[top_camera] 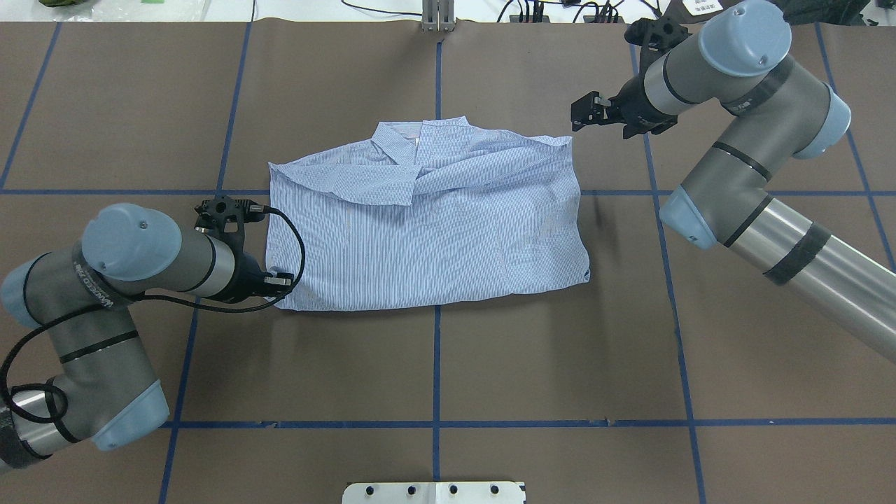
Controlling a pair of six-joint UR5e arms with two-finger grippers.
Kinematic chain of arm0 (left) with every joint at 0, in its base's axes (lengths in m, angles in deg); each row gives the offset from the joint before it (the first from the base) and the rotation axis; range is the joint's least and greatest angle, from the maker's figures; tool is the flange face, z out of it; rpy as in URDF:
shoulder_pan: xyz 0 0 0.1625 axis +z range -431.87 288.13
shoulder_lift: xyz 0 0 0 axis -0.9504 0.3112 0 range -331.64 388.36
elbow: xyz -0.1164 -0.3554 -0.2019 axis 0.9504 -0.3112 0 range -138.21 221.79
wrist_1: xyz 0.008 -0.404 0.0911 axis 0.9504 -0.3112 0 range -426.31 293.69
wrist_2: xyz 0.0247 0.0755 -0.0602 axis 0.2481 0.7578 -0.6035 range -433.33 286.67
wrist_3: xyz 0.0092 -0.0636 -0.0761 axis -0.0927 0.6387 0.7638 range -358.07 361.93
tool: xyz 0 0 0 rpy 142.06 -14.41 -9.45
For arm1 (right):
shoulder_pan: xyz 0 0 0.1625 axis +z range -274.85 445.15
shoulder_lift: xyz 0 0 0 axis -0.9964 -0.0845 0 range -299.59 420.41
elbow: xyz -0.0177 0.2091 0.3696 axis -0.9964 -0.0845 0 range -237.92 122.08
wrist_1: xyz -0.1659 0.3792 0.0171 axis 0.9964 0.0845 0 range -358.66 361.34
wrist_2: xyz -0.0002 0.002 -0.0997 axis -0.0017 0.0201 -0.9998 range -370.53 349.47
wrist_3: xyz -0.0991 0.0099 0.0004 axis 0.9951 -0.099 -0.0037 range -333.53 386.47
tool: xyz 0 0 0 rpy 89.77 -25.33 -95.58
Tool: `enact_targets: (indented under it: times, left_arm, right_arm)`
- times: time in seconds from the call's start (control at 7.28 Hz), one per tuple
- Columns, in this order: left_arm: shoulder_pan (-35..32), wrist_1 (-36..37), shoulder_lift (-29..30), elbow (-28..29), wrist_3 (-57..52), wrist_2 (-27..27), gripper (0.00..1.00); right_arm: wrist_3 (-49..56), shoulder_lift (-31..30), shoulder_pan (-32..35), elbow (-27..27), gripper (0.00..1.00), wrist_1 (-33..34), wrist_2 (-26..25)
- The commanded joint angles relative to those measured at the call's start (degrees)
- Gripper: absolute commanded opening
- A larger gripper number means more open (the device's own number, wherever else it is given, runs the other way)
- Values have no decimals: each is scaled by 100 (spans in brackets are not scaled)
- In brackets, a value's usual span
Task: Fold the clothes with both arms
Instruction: 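Grasp the shirt's side edge with the left gripper and drag it farther away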
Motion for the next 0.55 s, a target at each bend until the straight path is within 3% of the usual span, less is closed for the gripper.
enact_targets:
  times: [0.0, 0.14, 0.41]
  left_arm:
    - [-731, 124, 9, 206, -1008, 31, 0]
    - [-1118, 116, 70, 521, -1526, 32, 0]
    - [-1647, 116, 831, 1520, -1944, 32, 0]
  right_arm:
    - [-17, -8, -45, 0, 100, 0, -5]
    - [-17, -8, -54, 0, 100, 0, -5]
    - [-26, -8, -54, 0, 100, 0, -5]
